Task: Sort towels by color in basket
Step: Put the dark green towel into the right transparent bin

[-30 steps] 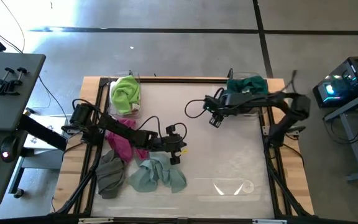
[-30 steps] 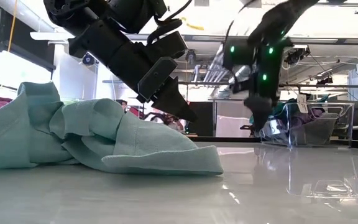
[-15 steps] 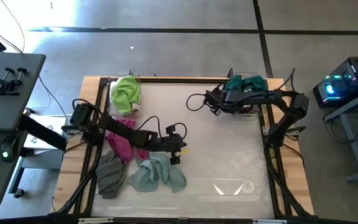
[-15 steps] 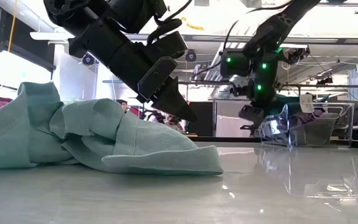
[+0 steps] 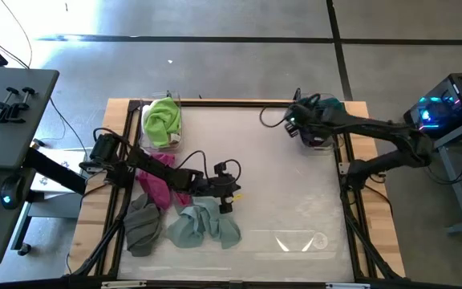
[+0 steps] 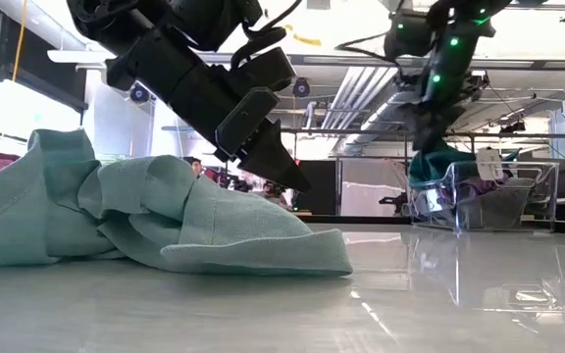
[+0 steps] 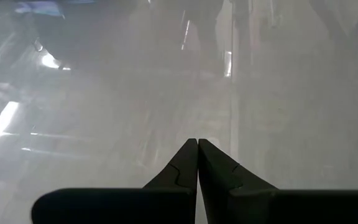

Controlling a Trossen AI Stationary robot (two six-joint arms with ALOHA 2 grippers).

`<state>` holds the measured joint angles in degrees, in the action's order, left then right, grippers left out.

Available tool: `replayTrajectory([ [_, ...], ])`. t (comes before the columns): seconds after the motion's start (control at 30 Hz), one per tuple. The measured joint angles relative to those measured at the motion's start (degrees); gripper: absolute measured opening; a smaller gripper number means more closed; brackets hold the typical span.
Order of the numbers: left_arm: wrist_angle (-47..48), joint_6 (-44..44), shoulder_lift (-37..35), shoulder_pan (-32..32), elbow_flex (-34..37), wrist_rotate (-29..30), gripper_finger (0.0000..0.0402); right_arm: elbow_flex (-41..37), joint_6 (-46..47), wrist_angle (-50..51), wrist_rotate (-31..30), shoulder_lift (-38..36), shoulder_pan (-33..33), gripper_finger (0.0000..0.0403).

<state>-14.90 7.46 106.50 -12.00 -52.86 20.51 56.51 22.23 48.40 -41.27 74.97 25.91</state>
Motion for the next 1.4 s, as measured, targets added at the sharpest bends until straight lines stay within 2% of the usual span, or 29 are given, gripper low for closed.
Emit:
replayTrajectory([
  [0.13,0.00,0.01,0.00,-0.23,0.00,0.00,0.0001,-0.04,2.42,4.88,3.87,-0.79,4.67,0.0181],
  [0.27,0.00,-0.02,0.00,-0.23,0.00,0.00,0.0001,-2.87,2.20,3.23,6.89,0.24,9.24,0.0181],
  [0.53,0.02,-0.04,0.00,-0.23,0.00,0.00,0.0001,-12.82,-2.32,-13.40,19.24,3.46,17.78,0.0181],
  [0.63,0.02,-0.06,0.00,-0.23,0.00,0.00,0.0001,-15.85,-4.13,-19.68,20.03,4.09,18.29,0.0181],
  [0.7,0.04,-0.04,0.00,-0.23,0.00,0.00,0.0001,-16.06,-4.13,-20.23,19.94,4.05,18.19,0.0181],
  [0.93,0.04,-0.02,0.00,-0.23,0.00,0.00,0.0001,-10.44,-2.55,-12.70,19.87,2.68,15.52,0.0181],
  [1.1,0.07,0.39,0.00,-0.25,0.00,0.00,0.0001,-3.99,0.53,-2.10,19.44,1.45,13.31,0.0181],
  [1.3,0.33,0.41,0.00,-0.47,0.00,0.00,0.0001,3.00,3.36,10.48,12.85,-0.52,10.47,0.0181],
  [1.4,0.31,0.42,0.00,-0.49,0.00,0.00,0.0001,5.00,3.28,13.19,10.10,-1.21,11.16,0.0174],
])
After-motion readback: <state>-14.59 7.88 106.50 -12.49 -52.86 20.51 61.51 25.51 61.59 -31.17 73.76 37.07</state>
